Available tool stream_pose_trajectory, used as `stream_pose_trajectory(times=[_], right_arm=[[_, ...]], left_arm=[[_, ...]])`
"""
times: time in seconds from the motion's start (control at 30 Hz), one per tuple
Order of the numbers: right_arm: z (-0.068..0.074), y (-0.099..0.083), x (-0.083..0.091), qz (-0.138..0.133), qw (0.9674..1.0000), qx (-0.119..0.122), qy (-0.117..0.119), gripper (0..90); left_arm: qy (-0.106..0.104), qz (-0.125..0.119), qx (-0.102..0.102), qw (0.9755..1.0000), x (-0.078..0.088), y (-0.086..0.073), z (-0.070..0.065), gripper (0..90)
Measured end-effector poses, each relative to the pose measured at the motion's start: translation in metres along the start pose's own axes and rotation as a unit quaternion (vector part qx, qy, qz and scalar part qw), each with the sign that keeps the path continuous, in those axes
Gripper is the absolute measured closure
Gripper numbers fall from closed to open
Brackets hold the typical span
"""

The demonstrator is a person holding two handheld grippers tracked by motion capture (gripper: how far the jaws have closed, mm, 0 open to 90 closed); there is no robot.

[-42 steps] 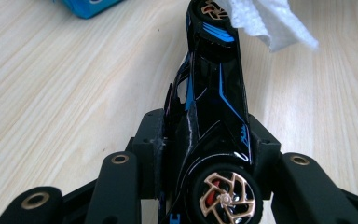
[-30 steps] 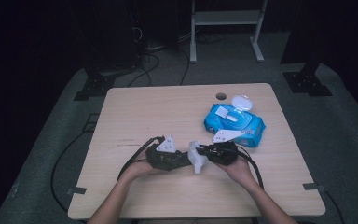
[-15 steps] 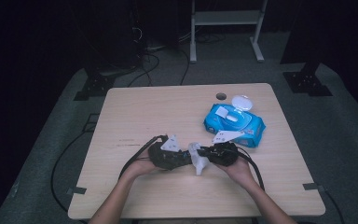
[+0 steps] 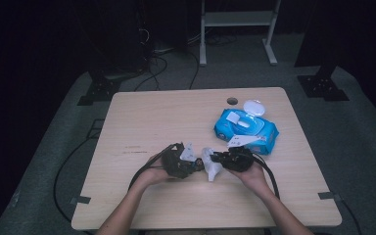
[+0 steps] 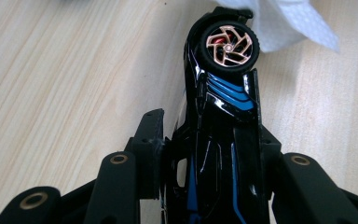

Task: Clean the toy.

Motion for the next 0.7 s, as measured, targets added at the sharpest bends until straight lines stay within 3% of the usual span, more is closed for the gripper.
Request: stream_pose_trajectory(times=[0.23, 0.33, 0.47, 0.5, 0.57, 0.7], right_arm=[[0.000, -0.002, -0.002, 0.003, 0.9998, -0.012, 0.015, 81.8], [0.006, 0.008, 0.010, -0.022, 0.9994, -0.006, 0.025, 81.8], [0.015, 0.021, 0.024, -0.052, 0.9980, -0.001, 0.038, 81.8], [0.015, 0.022, 0.026, -0.058, 0.9973, -0.007, 0.044, 81.8], [0.015, 0.023, 0.027, -0.063, 0.9965, -0.016, 0.052, 81.9], [0.016, 0.024, 0.026, -0.068, 0.9957, -0.021, 0.059, 82.1]], left_arm=[[-0.010, -0.038, 0.010, 0.9992, 0.005, 0.003, 0.000, 56.7], [-0.022, -0.071, 0.025, 0.9969, 0.013, 0.008, 0.000, 56.7], [-0.030, -0.095, 0.027, 0.9946, 0.019, 0.013, 0.000, 56.7], [-0.036, -0.111, 0.033, 0.9927, 0.021, 0.014, 0.000, 56.7], [-0.037, -0.115, 0.036, 0.9920, 0.021, 0.014, 0.000, 56.7], [-0.036, -0.106, 0.033, 0.9931, 0.016, 0.016, -0.002, 56.7]])
Point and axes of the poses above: each handheld gripper's, and its own axes: x roughly backward along the jaws, y roughly out of its top, z roughly to its left, the point moved 8 cm from there along -x, roughly forward along the jaws, and after that the axes turned 7 degrees about z, right-handed, at the moved point
